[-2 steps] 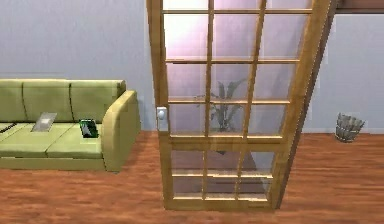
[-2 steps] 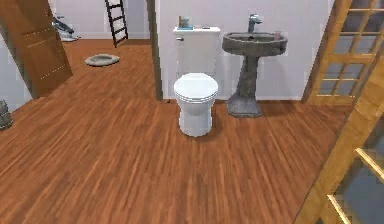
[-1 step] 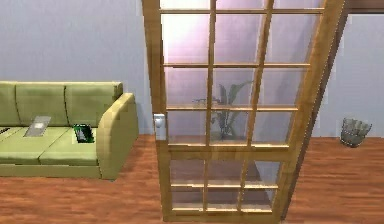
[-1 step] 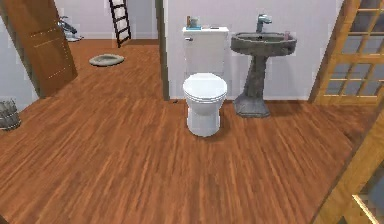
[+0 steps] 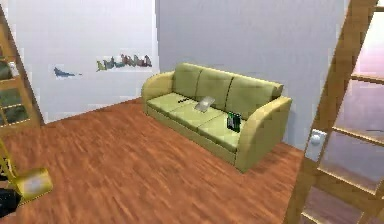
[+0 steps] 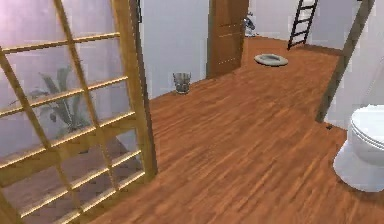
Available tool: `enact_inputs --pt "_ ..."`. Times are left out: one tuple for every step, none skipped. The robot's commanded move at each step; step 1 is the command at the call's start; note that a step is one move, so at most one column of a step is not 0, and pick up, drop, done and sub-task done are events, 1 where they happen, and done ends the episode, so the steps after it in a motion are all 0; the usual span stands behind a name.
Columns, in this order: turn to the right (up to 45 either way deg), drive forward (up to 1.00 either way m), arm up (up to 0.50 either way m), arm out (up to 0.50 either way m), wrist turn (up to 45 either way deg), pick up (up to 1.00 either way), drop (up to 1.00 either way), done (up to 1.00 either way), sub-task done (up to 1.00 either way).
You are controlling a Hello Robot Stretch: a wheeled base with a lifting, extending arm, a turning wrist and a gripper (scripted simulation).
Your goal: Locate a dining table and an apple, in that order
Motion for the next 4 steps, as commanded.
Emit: enact_inputs --pt "-42.0 0.0 0.0 0.0 0.0 0.0 0.0 0.0 0.0" --pt "0.0 0.45 0.0 0.0 0.0 0.0 0.0 0.0 0.0" --pt "-45.0 0.0 0.0 0.0 0.0 0.0 0.0 0.0 0.0" --pt "-21.0 0.0 0.0 0.0 0.0 0.0 0.0 0.0 0.0"
